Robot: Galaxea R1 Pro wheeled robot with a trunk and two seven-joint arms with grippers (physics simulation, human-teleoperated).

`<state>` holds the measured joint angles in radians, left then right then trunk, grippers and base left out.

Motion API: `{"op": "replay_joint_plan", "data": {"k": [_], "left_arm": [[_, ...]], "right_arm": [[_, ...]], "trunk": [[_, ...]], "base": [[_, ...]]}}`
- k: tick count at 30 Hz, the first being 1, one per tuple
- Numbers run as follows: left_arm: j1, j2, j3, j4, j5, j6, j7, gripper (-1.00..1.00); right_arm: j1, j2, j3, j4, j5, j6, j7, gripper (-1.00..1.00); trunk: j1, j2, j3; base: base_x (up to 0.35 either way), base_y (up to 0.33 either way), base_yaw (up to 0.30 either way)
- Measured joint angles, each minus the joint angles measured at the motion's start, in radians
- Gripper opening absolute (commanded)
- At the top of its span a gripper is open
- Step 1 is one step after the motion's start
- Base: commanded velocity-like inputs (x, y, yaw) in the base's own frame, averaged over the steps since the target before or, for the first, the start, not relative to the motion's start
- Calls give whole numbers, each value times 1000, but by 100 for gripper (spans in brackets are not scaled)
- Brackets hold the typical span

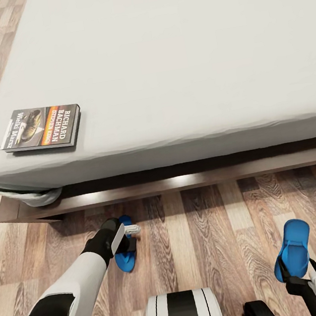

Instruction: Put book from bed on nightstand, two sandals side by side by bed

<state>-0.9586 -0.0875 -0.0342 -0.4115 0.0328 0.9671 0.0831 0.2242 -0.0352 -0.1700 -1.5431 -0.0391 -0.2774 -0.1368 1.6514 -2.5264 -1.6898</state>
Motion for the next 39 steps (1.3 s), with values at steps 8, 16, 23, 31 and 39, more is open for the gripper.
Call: {"op": "replay_joint_plan", "data": {"k": [8,16,23,31,39], "left_arm": [[0,0,-2,-1,0,0,0,-100],[0,2,-3,-1,0,1,2,-100],[0,3,-3,0,-1,1,2,-100],[0,4,-3,0,-4,0,3,-100],[0,2,-3,0,-2,0,5,-100]], "right_arm": [[-32,-21,1,-1,0,89,2,-100],[-38,-193,-4,37,-210,49,14,-100],[-38,-259,-114,258,-292,-109,92,-100],[-37,-253,-394,375,-301,-130,425,-100],[-37,-252,-428,394,-303,-140,457,-100]], "trunk": [[0,0,0],[0,0,0],[0,0,0],[0,0,0],[0,0,0]], "base": [[0,0,0],[0,0,0],[0,0,0],[0,0,0],[0,0,0]]}}
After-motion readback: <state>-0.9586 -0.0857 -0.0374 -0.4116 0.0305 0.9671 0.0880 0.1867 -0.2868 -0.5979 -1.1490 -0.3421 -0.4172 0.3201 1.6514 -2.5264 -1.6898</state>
